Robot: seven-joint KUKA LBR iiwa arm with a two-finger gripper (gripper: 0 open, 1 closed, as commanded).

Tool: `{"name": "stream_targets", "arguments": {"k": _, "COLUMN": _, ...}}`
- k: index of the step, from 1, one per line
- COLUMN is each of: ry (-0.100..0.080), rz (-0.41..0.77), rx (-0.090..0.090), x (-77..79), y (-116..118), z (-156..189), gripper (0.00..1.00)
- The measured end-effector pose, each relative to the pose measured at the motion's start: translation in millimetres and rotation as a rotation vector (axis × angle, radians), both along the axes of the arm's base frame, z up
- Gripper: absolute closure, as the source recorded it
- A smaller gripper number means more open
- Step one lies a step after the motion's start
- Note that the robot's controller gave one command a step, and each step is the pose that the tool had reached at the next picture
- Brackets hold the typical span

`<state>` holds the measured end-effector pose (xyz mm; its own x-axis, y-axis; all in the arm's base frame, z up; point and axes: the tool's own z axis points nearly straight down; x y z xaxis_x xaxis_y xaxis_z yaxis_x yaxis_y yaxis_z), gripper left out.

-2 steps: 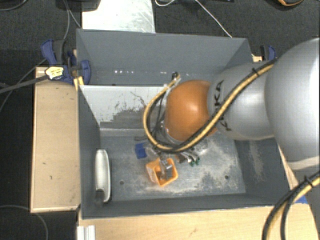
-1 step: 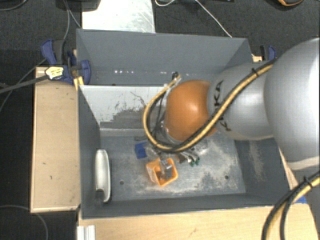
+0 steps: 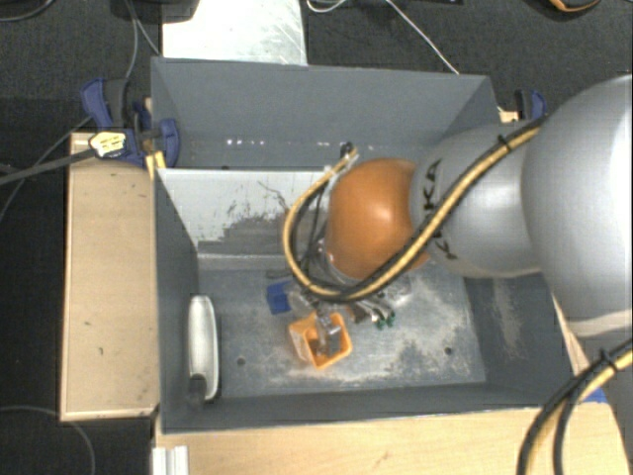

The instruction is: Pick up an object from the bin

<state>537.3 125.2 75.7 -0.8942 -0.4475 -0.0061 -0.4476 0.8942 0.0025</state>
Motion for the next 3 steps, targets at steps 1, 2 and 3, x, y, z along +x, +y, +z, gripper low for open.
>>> {"name": "stream_targets", "arguments": {"k": 1, "ry": -0.002, "rz": -0.004, "rx": 0.001, "x": 2.0, "y": -18.6, "z": 74.5, "gripper": 1.0}}
{"name": "stream_targets", "arguments": {"k": 2, "ry": -0.002, "rz": -0.004, "rx": 0.001, "x": 2.0, "y": -18.6, "z": 74.5, "gripper": 1.0}}
{"name": "stream_targets", "arguments": {"k": 3, "ry": -0.007, "rz": 0.091, "rx": 0.001, "x": 12.0, "y": -15.9, "z": 52.2, "gripper": 1.0}}
